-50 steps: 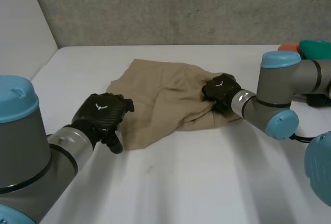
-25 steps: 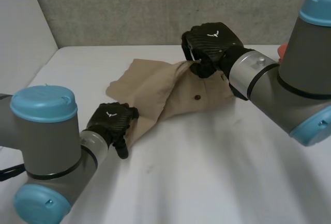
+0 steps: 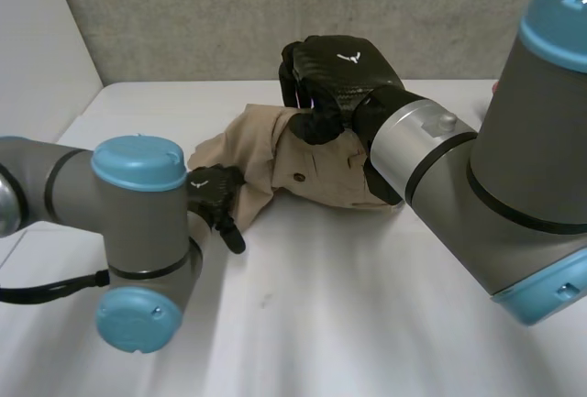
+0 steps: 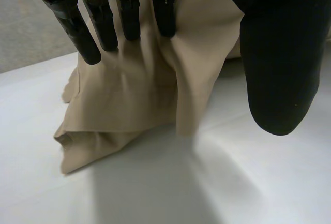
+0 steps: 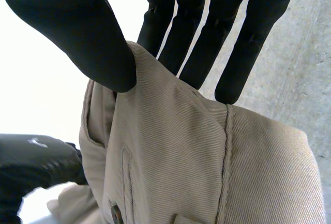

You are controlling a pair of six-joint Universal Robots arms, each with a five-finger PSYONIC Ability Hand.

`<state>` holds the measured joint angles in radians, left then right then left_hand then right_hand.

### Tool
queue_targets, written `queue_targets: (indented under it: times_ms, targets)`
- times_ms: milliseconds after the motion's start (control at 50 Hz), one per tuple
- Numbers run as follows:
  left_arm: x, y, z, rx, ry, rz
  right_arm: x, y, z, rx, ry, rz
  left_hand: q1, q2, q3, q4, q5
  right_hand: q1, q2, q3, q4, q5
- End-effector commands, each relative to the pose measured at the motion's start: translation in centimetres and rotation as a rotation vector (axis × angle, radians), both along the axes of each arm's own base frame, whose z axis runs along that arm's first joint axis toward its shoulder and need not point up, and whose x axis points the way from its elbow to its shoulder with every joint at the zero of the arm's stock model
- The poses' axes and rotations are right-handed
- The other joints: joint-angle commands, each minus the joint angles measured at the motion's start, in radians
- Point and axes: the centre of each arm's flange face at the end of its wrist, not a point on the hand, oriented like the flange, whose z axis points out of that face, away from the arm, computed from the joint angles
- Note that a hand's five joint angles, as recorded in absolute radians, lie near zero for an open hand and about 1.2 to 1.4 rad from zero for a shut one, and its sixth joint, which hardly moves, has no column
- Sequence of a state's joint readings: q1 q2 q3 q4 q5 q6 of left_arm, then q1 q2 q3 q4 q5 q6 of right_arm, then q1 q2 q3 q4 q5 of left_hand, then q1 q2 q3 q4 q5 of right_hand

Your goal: Fold the laundry.

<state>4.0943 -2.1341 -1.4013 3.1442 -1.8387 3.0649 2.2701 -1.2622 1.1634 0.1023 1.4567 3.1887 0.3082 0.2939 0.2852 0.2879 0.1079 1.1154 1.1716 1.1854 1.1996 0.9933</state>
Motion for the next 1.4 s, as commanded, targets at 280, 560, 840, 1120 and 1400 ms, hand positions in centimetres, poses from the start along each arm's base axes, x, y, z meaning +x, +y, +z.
queue_targets:
  times_ms: [280, 560, 840, 1120, 1400]
  targets:
    - [-1.4, -4.9, 1.7, -0.245, 0.073, 0.179, -1.0, 2.3, 4.0, -0.002, -0.139, 0.037, 0.225, 0.239, 0.248, 0.245, 0.251, 0.281, 0.225, 0.211, 0.197, 0.228]
    - [-0.9, -5.1, 5.5, -0.193, 0.198, 0.132, -2.1, -1.7, 2.6, -0.040, -0.103, -0.057, 1.088, 1.102, 1.111, 1.108, 1.114, 0.281, 0.225, 0.211, 0.197, 0.228]
    - [9.0, -0.6, 19.9, -0.526, -0.093, -0.094, -5.8, -6.7, -0.1, -0.178, 0.231, -0.192, 1.088, 1.102, 1.111, 1.108, 1.114, 0.281, 0.225, 0.211, 0.197, 0.228]
    - [8.3, 0.4, 19.4, -0.435, -0.123, -0.156, -5.7, -6.3, -1.6, -0.216, 0.427, -0.129, 1.088, 1.102, 1.111, 1.108, 1.114, 0.281, 0.225, 0.211, 0.197, 0.228]
    - [3.3, -9.7, 15.4, -0.439, -0.135, -0.168, -2.7, -12.7, -5.4, -0.295, 0.399, -0.159, 1.088, 1.102, 1.111, 1.108, 1.114, 0.281, 0.225, 0.211, 0.197, 0.228]
